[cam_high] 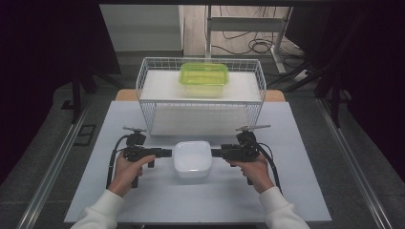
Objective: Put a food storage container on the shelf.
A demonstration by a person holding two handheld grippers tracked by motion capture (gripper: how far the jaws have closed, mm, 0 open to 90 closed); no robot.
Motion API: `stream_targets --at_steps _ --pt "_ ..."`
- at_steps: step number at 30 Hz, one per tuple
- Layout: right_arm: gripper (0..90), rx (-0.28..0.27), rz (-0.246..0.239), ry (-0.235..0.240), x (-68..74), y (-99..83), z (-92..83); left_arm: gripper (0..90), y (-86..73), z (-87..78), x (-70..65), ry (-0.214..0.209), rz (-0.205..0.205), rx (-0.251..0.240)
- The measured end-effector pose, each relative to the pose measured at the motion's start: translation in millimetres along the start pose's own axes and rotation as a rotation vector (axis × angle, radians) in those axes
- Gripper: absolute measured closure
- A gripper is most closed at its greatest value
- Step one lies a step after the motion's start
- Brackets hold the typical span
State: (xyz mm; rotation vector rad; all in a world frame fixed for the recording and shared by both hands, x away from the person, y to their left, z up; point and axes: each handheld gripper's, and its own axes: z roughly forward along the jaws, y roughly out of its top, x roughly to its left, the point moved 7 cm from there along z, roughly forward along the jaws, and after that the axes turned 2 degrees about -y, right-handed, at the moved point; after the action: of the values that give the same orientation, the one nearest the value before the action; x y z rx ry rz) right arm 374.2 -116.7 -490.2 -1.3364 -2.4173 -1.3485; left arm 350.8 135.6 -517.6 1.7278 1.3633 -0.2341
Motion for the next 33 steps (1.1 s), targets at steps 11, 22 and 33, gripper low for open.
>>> stream_targets --at_steps 11,22,33 --pt "46.1 0.077 0.058 0.039 -8.9 -11.8 29.6 44.5 -6.6 15.2 4.6 -0.056 -0.057 0.029" --pt "51.7 0.075 0.124 0.053 -15.3 -13.4 33.3 50.1 -10.4 21.7 5.7 -0.101 -0.078 0.053" --pt "62.0 0.093 0.180 0.104 -16.5 -17.9 38.4 62.0 -11.7 26.3 1.7 -0.133 -0.079 0.063"
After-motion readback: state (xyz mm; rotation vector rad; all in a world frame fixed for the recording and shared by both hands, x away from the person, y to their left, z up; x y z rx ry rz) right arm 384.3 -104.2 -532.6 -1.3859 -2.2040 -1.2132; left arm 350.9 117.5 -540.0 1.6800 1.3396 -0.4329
